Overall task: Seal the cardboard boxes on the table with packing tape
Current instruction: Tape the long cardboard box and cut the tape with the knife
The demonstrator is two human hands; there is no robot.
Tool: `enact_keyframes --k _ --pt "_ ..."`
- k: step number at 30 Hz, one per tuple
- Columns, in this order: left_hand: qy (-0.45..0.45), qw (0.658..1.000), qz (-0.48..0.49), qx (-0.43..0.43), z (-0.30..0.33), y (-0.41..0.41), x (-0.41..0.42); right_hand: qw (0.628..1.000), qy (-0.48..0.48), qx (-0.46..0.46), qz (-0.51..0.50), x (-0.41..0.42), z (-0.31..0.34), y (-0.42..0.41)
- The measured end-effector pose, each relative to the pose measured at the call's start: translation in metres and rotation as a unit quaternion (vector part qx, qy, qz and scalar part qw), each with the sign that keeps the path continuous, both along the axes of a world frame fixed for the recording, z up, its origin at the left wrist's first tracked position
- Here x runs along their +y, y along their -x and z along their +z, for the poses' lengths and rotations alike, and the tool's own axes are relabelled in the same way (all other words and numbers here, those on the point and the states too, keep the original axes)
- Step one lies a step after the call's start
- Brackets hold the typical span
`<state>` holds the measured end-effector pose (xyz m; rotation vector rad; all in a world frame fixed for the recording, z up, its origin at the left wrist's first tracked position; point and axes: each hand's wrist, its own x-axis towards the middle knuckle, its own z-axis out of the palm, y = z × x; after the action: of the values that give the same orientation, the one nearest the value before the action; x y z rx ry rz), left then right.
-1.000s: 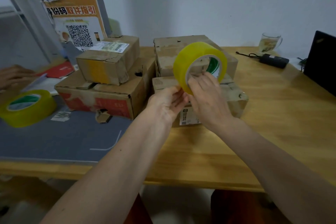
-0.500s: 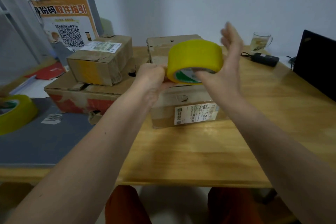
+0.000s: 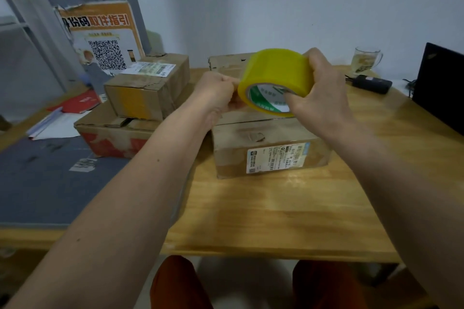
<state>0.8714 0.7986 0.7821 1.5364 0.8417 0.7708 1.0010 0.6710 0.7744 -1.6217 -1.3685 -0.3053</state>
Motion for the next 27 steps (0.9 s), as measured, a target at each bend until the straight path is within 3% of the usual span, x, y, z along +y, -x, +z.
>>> enact_keyframes --k 7,10,13,15,18,22,27 --pt "0.109 0.993 0.04 -0.029 -0.021 0.004 -0.012 0.997 0.062 -0.041 0.008 0.001 -0.007 -0.001" --pt "0.207 0.973 0.068 -0.075 -0.029 0.007 -0.014 0.993 0.097 -0.06 0.011 0.007 -0.007 0.005" --pt "0.251 0.959 0.089 -0.1 -0.036 0.014 -0.016 0.994 0.092 -0.06 0.016 0.014 -0.011 0.012" --pt "0.259 0.954 0.095 -0.121 -0.038 0.017 -0.018 0.998 0.057 -0.005 0.027 0.02 -0.013 0.017" --pt "0.257 0.945 0.095 -0.18 -0.037 0.016 -0.019 0.984 0.006 0.177 0.019 0.03 -0.016 0.025" --pt "0.238 0.943 0.095 -0.213 -0.034 0.008 -0.024 0.899 -0.076 0.431 0.029 0.037 -0.024 0.029" --pt "0.245 0.939 0.098 -0.22 -0.043 0.006 -0.029 0.857 -0.105 0.493 0.105 0.049 -0.037 0.049"
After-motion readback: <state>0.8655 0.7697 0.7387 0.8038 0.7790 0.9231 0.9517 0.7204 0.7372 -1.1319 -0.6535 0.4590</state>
